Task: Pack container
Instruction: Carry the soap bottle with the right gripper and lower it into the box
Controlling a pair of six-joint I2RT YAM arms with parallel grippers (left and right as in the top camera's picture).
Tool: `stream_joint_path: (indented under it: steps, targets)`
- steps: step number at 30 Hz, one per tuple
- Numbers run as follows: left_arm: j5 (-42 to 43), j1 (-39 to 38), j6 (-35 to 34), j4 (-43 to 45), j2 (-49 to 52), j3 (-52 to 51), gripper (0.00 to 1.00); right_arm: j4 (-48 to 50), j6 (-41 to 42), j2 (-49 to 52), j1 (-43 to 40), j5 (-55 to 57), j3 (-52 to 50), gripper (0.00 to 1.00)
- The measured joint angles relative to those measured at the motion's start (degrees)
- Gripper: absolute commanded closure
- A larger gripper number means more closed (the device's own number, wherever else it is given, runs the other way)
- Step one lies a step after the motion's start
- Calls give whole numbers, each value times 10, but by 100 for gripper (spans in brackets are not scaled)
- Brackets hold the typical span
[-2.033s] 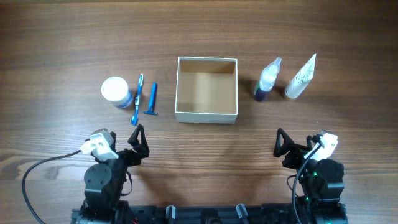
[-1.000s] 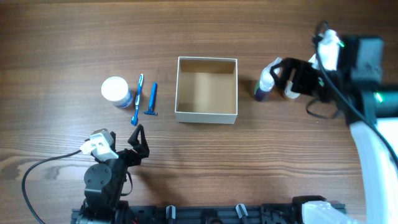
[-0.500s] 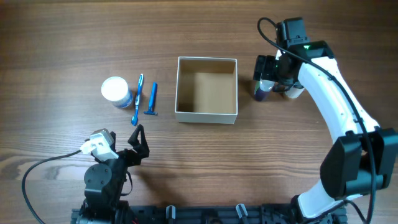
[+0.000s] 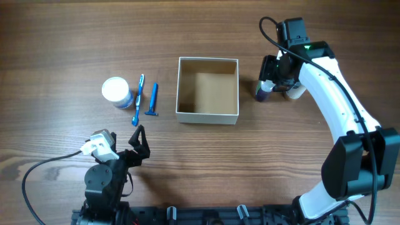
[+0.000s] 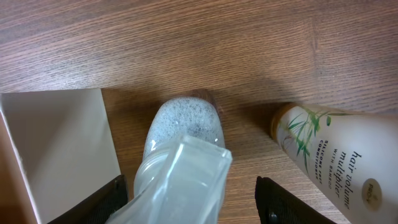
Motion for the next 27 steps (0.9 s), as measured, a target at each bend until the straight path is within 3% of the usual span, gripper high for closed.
stream_joint_path:
  steps: [2, 4, 6, 11, 16, 23, 27]
  targets:
    - [0, 0, 0, 0, 0, 0, 0, 0, 0, 5, 0, -4, 0, 38]
    - [0, 0, 0, 0, 0, 0, 0, 0, -2, 17, 0, -13, 0, 54]
    - [0, 0, 0, 0, 0, 0, 0, 0, -4, 25, 0, -15, 0, 64]
    - [0, 0, 0, 0, 0, 0, 0, -1, -9, 25, 0, -10, 4, 73]
    - [0, 0, 0, 0, 0, 0, 0, -67, -19, -4, 18, -10, 28, 83]
    - [0, 0, 0, 0, 0, 0, 0, -87, -49, -184, 173, 17, 116, 85]
    - [0, 0, 0, 0, 0, 0, 0, -79, -49, -182, 216, 19, 119, 88]
